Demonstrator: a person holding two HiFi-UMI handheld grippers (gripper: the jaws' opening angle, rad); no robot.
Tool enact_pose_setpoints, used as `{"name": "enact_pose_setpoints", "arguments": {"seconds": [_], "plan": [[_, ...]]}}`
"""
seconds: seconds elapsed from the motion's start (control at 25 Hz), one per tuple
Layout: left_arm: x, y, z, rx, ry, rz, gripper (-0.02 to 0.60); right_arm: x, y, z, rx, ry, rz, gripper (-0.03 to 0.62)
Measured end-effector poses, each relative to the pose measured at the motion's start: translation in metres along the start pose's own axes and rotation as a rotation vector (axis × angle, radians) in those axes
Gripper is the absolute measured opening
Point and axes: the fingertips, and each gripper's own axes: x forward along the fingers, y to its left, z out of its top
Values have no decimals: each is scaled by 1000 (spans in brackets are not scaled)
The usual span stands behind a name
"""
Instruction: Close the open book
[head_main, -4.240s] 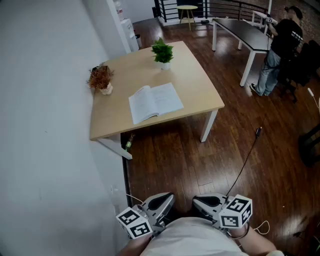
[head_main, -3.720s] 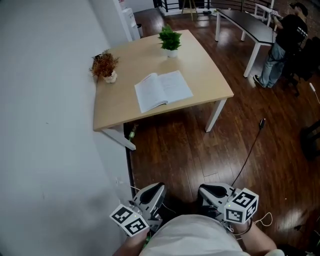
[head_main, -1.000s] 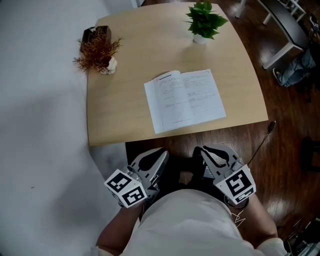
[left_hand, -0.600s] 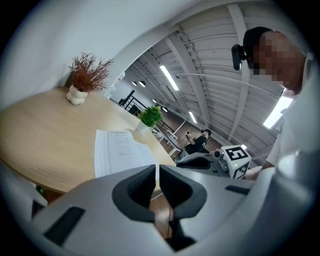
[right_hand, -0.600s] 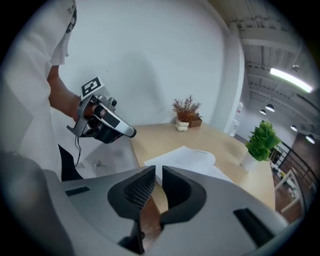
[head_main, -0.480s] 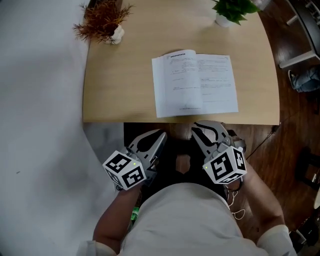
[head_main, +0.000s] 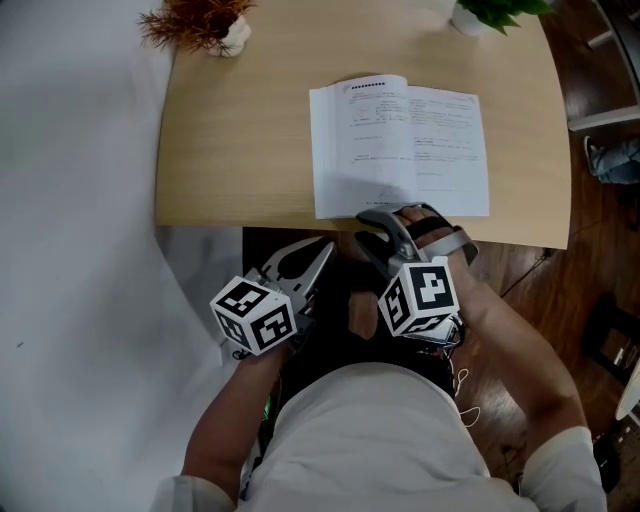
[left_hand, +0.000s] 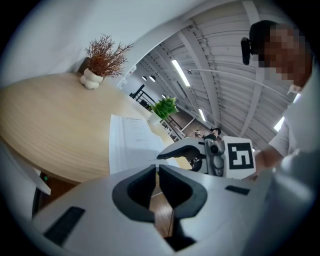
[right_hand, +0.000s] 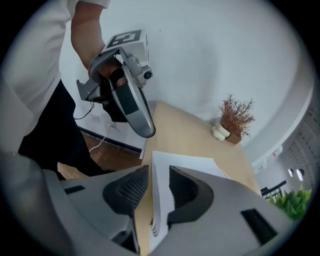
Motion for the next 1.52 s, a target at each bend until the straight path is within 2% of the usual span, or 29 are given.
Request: {"name": "enact_pose_setpoints", "arguments": {"seconds": [0.32,0.6,0.88,1.16,1.52], "plan": [[3,13,-3,-22,5,-1,-2,38,0,-6,-96,130,46,107],[2,19,-4,-35,3,-8,-2,50,0,-8,-64,185,58,106],[3,21,-4,-40,7,-22,-2,51,0,-11,-31,198,67,104],[5,18,-6,-38,20,-38,-2,50,0,-10,-13,199,67,69],[6,18,-6,-38,26,-43,-2,48,-2,-4,5,188,70,69]]}}
